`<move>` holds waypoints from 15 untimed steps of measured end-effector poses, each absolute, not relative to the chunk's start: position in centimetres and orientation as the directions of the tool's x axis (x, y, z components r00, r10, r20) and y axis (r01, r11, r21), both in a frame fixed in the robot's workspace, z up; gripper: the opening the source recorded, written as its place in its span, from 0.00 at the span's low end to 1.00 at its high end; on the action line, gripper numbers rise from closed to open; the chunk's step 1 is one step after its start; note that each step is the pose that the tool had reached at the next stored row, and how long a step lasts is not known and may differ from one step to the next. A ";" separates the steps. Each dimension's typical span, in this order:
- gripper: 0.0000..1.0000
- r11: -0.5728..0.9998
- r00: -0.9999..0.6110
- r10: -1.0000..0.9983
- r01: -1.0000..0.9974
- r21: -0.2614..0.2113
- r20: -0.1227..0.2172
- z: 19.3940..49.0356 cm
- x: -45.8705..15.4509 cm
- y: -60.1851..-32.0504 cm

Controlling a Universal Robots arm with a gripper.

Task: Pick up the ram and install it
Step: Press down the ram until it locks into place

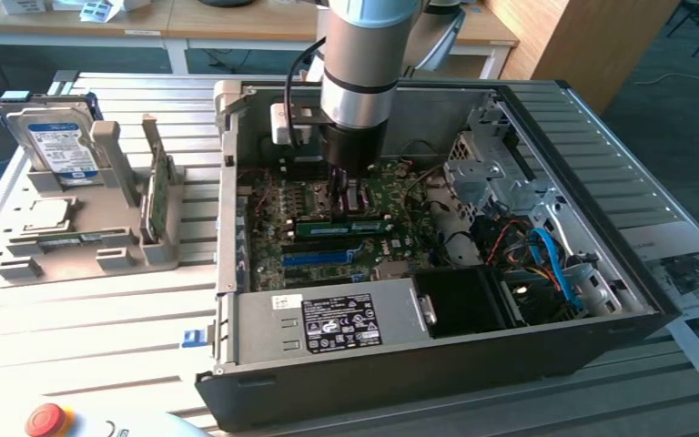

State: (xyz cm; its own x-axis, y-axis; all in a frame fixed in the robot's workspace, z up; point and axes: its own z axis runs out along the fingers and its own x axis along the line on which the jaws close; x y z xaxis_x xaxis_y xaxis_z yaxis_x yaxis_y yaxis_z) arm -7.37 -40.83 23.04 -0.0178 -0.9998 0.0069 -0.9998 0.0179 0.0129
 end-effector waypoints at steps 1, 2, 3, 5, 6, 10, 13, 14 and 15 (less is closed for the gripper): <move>0.10 0.018 -0.018 -1.000 -1.000 0.013 0.007 23.0 -7.4 -40.8; 0.10 0.018 -0.018 -1.000 -1.000 0.013 0.007 22.9 -7.4 -40.8; 0.10 0.018 -0.018 -1.000 -1.000 0.013 0.007 22.8 -7.4 -40.8; 0.10 0.018 -0.018 -1.000 -1.000 0.013 0.007 22.7 -7.4 -40.8; 0.10 0.018 -0.018 -1.000 -1.000 0.013 0.007 22.7 -7.4 -40.8; 0.10 0.018 -0.018 -1.000 -1.000 0.013 0.007 22.6 -7.4 -40.8; 0.10 0.018 -0.018 -1.000 -1.000 0.013 0.007 22.5 -7.4 -40.8; 0.10 0.018 -0.018 -1.000 -1.000 0.013 0.007 22.5 -7.4 -40.8; 0.10 0.018 -0.018 -1.000 -1.000 0.013 0.007 22.5 -7.4 -40.8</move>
State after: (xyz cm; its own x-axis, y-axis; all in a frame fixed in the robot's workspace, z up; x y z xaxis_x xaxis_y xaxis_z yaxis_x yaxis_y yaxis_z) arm -7.37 -40.83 22.49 -0.0179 -0.9998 0.0070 -0.9998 0.0180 0.0130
